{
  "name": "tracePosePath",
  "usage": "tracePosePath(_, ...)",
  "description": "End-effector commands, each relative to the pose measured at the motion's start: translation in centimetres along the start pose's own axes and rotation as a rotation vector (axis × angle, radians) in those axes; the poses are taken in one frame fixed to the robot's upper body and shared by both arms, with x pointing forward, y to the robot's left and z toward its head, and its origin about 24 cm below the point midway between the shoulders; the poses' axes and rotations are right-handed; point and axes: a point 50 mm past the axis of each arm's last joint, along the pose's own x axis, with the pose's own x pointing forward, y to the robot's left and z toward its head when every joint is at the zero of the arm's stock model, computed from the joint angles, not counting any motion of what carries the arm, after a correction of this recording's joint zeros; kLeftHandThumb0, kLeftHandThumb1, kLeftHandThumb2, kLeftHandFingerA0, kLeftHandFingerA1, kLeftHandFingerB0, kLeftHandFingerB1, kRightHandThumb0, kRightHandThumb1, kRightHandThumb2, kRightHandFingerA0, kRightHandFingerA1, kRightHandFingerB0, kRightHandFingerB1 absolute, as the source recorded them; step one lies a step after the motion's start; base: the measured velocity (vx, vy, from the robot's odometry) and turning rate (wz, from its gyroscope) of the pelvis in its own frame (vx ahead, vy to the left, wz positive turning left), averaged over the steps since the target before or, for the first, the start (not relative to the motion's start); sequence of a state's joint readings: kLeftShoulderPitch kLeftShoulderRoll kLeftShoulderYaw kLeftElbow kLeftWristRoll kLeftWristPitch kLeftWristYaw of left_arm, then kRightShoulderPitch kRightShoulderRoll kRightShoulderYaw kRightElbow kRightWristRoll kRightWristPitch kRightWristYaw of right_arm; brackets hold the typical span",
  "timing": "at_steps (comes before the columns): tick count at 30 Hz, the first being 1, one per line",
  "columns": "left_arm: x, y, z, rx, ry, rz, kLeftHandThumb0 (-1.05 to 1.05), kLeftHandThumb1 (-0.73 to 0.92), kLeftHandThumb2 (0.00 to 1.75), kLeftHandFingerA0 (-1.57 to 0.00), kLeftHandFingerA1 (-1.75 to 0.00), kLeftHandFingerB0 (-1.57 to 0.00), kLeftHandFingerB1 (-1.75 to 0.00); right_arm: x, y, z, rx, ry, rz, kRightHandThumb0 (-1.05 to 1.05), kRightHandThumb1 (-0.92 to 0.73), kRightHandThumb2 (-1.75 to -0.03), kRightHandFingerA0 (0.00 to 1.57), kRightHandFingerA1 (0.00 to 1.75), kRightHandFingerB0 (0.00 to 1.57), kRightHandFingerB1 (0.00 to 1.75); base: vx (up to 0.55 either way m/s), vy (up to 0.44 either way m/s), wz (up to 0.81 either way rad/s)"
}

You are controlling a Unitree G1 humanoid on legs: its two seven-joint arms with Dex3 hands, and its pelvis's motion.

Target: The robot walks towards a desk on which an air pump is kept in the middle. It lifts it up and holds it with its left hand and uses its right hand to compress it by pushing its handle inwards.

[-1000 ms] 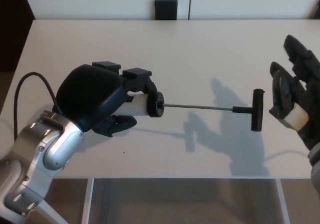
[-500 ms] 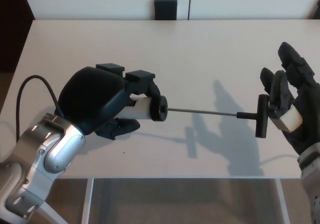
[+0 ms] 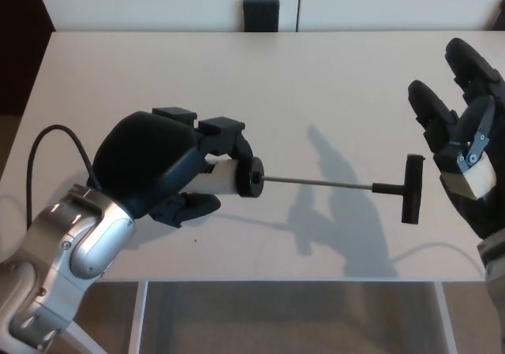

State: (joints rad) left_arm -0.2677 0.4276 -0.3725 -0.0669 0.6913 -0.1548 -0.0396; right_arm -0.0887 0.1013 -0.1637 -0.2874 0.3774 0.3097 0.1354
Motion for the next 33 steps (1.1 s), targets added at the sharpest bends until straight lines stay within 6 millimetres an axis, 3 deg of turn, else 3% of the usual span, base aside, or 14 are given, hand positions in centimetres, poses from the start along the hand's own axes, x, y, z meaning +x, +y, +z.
tracePosePath(1, -0.2, 0.5, -0.9, 0.037, 0.022, 0.003, -0.16, 0.85, 0.64, -0.8, -1.75, -0.7, -1.04, -0.2, -0.3, 0.2, 0.048, 0.012, 0.001, -0.83, -0.91, -1.01, 0.0, 0.14, 0.0, 0.0, 0.0, 0.0, 0.0)
tracePosePath(2, -0.2, 0.7, -1.1, 0.04, 0.026, 0.005, -0.17, 0.85, 0.64, -0.79, -1.75, -0.71, -1.01, -0.2, -0.4, 0.2, 0.045, 0.01, 0.003, -0.85, -0.88, -1.33, 0.0, 0.35, 0.0, 0.29, 0.0, 0.0, 0.0)
tracePosePath(12, 0.0, 0.9, -1.5, 0.026, 0.024, 0.02, -0.16, 0.84, 0.65, -0.77, -1.73, -0.69, -1.1, -0.5, -0.4, -0.6, 0.041, 0.04, 0.001, -0.81, -0.88, -1.32, 0.0, 0.37, 0.0, 0.3, 0.0, 0.0, 0.0)
tracePosePath(13, 0.0, 0.9, -1.4, 0.023, 0.021, 0.023, -0.16, 0.85, 0.64, -0.78, -1.75, -0.66, -1.13, -0.5, -0.3, -0.9, 0.041, 0.046, 0.004, -0.8, -0.92, -0.95, 0.0, 0.18, 0.0, 0.0, 0.0, 0.0, 0.0)
tracePosePath(15, 0.2, 1.0, -1.0, 0.02, 0.015, 0.016, -0.13, 0.85, 0.65, -0.85, -1.73, -0.69, -1.02, -0.6, -0.3, -1.5, 0.039, 0.063, 0.004, -0.76, -0.92, -0.94, 0.0, 0.17, 0.0, 0.0, 0.0, 0.0, 0.0)
tracePosePath(16, 0.3, 1.0, -0.8, 0.022, 0.012, 0.019, -0.23, 0.65, 0.94, -1.12, -1.39, -0.75, -0.94, -0.6, -0.1, -1.7, 0.042, 0.07, 0.004, -0.81, -0.87, -1.31, 0.0, 0.37, 0.0, 0.31, 0.0, 0.0, 0.0)
tracePosePath(18, 0.4, 1.1, -0.6, 0.024, 0.009, 0.025, -0.23, 0.65, 0.94, -1.12, -1.39, -0.75, -0.94, -0.6, 0.0, -1.9, 0.045, 0.075, 0.005, -0.81, -0.87, -1.31, 0.0, 0.37, 0.0, 0.31, 0.0, 0.0, 0.0)
tracePosePath(19, 0.5, 1.0, -0.5, 0.02, 0.003, 0.029, -0.21, 0.64, 0.93, -1.13, -1.39, -0.75, -0.93, -0.6, 0.2, -2.0, 0.051, 0.075, 0.006, -0.81, -0.92, -0.97, 0.0, 0.2, 0.0, 0.03, 0.0, 0.0, 0.0)
tracePosePath(21, 0.5, 1.0, -0.5, 0.016, 0.0, 0.031, -0.21, 0.64, 0.93, -1.13, -1.39, -0.75, -0.93, -0.6, 0.2, -2.1, 0.054, 0.075, 0.007, -0.81, -0.92, -0.97, 0.0, 0.2, 0.0, 0.03, 0.0, 0.0, 0.0)
tracePosePath(24, 0.7, 0.4, 0.0, 0.006, -0.012, 0.035, -0.14, 0.83, 0.63, -0.8, -1.75, -0.71, -1.02, -0.6, 0.8, -2.4, 0.076, 0.075, 0.023, -0.86, -0.85, -1.3, 0.0, 0.36, 0.0, 0.3, 0.0, 0.0, 0.0)
tracePosePath(25, 0.9, 0.3, 0.2, 0.008, -0.013, 0.029, -0.14, 0.83, 0.61, -0.79, -1.74, -0.72, -0.99, -0.5, 1.1, -2.2, 0.079, 0.072, 0.028, -0.82, -0.91, -0.96, 0.0, 0.23, 0.0, 0.06, 0.0, 0.0, 0.0)
tracePosePath(27, 1.1, 0.1, 0.5, 0.01, -0.014, 0.023, -0.14, 0.83, 0.61, -0.79, -1.74, -0.72, -0.99, -0.3, 1.5, -2.1, 0.082, 0.067, 0.033, -0.82, -0.91, -0.96, 0.0, 0.23, 0.0, 0.06, 0.0, 0.0, 0.0)
tracePosePath(28, 1.5, -0.1, 0.9, 0.02, -0.014, 0.012, -0.15, 0.78, 0.61, -0.78, -1.68, -0.8, -0.66, -0.2, 1.8, -1.9, 0.085, 0.06, 0.042, -0.84, -0.92, -0.95, 0.0, 0.25, 0.0, 0.07, 0.0, 0.0, 0.0)
tracePosePath(33, 2.6, -0.7, 2.1, 0.019, -0.028, 0.004, -0.17, 0.74, 0.62, -0.81, -1.64, -0.78, -0.59, 0.2, 2.2, -1.8, 0.1, 0.052, 0.05, -0.82, -0.92, -0.9, 0.0, 0.22, 0.0, 0.04, 0.0, 0.0, 0.0)
